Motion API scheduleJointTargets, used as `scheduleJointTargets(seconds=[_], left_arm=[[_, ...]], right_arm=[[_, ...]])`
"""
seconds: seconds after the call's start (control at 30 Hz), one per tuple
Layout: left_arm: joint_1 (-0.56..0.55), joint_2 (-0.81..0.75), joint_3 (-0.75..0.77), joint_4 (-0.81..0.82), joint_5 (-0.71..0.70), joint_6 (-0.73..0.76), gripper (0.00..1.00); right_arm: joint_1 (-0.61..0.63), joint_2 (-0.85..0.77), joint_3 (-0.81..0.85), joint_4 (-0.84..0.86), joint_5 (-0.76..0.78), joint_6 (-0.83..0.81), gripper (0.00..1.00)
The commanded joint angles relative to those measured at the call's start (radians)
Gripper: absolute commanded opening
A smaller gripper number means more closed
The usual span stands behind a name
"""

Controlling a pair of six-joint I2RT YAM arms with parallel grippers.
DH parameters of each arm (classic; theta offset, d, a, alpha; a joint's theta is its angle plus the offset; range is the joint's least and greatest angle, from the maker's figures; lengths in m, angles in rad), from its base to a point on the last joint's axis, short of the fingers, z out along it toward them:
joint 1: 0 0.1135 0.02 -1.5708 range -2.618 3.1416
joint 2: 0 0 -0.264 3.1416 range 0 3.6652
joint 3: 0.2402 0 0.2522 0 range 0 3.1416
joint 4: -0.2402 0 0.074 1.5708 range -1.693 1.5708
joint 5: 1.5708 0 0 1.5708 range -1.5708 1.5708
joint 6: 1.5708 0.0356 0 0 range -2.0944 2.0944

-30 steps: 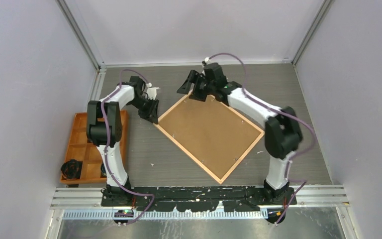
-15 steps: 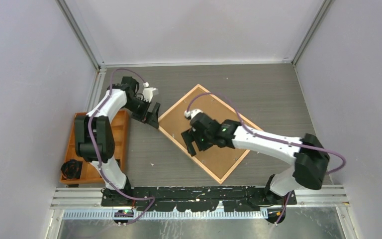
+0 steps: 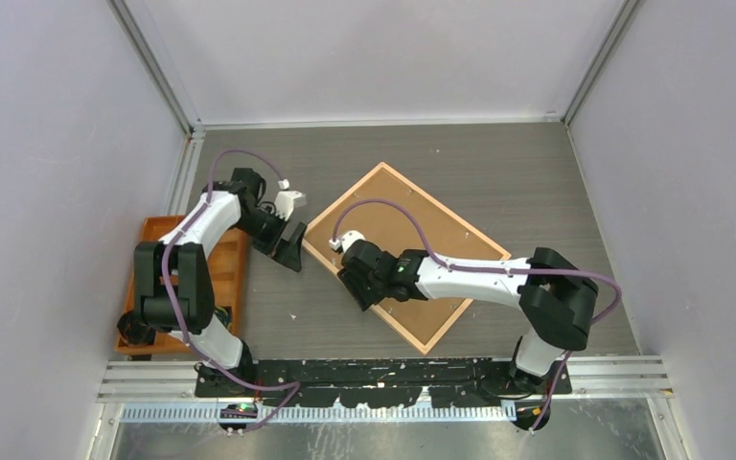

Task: Put the photo into the frame
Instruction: Turn over the photo frame at the center of the board.

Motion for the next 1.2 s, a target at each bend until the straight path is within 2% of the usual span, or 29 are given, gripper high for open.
scheduleJointTargets(seconds=[0.0,0.17,0.33,0.4,0.53,0.57,0.6,0.73,0.87,0.97,1.07,1.17], left_arm=[[-0.005,-0.086,-0.032,0.042,0.013,0.058,1.0],[-0.026,-0.132,-0.071,0.052,0.001,0.118,1.0],[-0.039,-0.153,-0.089,0.08,-0.021,0.143,1.0],[-0.044,-0.154,-0.091,0.078,-0.032,0.151,1.0],[-0.07,-0.187,-0.121,0.087,-0.072,0.203,1.0],[-0.083,-0.208,-0.14,0.114,-0.1,0.216,1.0],[-0.099,-0.233,-0.165,0.153,-0.118,0.224,1.0],[-0.143,-0.367,-0.289,0.341,-0.142,0.358,1.0],[-0.144,-0.444,-0.382,0.512,-0.139,0.417,1.0],[-0.15,-0.582,-0.501,0.641,-0.071,0.53,1.0],[-0.172,-0.741,-0.661,0.82,0.019,0.718,1.0],[-0.176,-0.816,-0.784,0.996,0.124,0.891,1.0]], right_arm=[[0.012,0.042,-0.021,0.115,0.026,-0.008,0.49],[0.012,0.09,-0.02,0.161,0.037,-0.009,0.48],[0.012,0.112,-0.011,0.167,0.064,-0.016,0.4],[0.012,0.12,-0.01,0.166,0.069,-0.017,0.33],[0.013,0.128,-0.006,0.165,0.084,-0.021,0.09],[0.012,0.129,0.001,0.16,0.089,-0.023,0.02],[0.013,0.128,0.005,0.155,0.095,-0.024,0.01],[0.013,0.086,0.029,0.147,0.086,-0.044,0.01],[0.01,0.023,0.076,0.09,0.049,-0.071,0.01],[-0.001,-0.024,0.107,0.053,-0.018,-0.063,0.01],[-0.031,-0.061,0.138,0.025,-0.105,-0.034,0.01],[-0.067,-0.089,0.157,0.009,-0.209,0.002,0.01]])
